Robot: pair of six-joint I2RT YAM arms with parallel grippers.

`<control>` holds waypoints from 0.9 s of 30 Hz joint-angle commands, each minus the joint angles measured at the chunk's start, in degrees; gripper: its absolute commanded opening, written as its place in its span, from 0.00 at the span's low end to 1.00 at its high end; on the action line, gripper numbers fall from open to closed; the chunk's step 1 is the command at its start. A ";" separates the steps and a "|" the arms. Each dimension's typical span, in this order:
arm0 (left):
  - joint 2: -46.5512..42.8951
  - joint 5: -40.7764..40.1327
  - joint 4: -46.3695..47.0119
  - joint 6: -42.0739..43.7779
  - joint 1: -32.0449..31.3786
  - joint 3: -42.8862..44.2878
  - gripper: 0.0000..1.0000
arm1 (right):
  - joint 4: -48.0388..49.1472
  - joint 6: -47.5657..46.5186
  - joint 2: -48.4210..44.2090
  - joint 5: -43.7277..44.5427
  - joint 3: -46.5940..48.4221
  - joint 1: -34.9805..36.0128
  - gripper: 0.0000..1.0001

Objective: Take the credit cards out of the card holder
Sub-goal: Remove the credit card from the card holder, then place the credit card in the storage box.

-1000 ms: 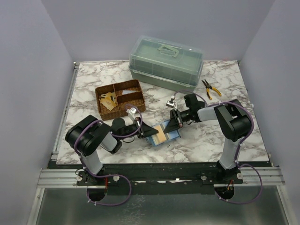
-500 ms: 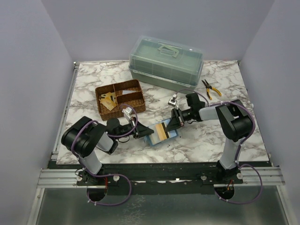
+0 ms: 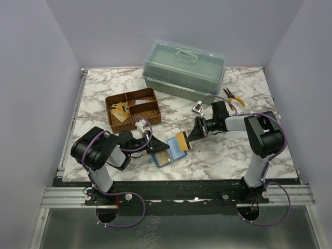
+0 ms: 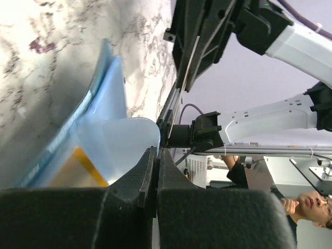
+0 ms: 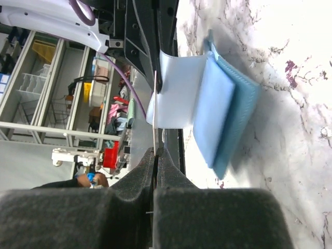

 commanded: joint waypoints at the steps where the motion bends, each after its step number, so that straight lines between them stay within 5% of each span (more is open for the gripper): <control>1: 3.32 -0.19 1.24 -0.22 0.33 0.67 0.00 | -5.71 -5.01 -0.66 3.14 1.79 0.23 0.00; 8: 6.88 -1.26 1.65 -0.65 0.33 0.73 0.00 | -6.03 -5.91 -1.70 1.45 1.95 0.23 0.00; 17: 3.59 -5.88 1.78 0.38 -0.12 -3.96 0.00 | -17.94 -21.24 -8.16 12.75 6.78 0.63 0.00; 22: 0.14 -10.50 0.77 1.19 -0.71 -6.52 0.00 | -28.30 -29.12 -8.72 22.08 18.04 1.02 0.00; 27: -5.05 -16.15 -1.53 2.22 -1.26 -9.37 0.00 | -31.67 -26.02 -2.86 30.69 33.52 4.50 0.00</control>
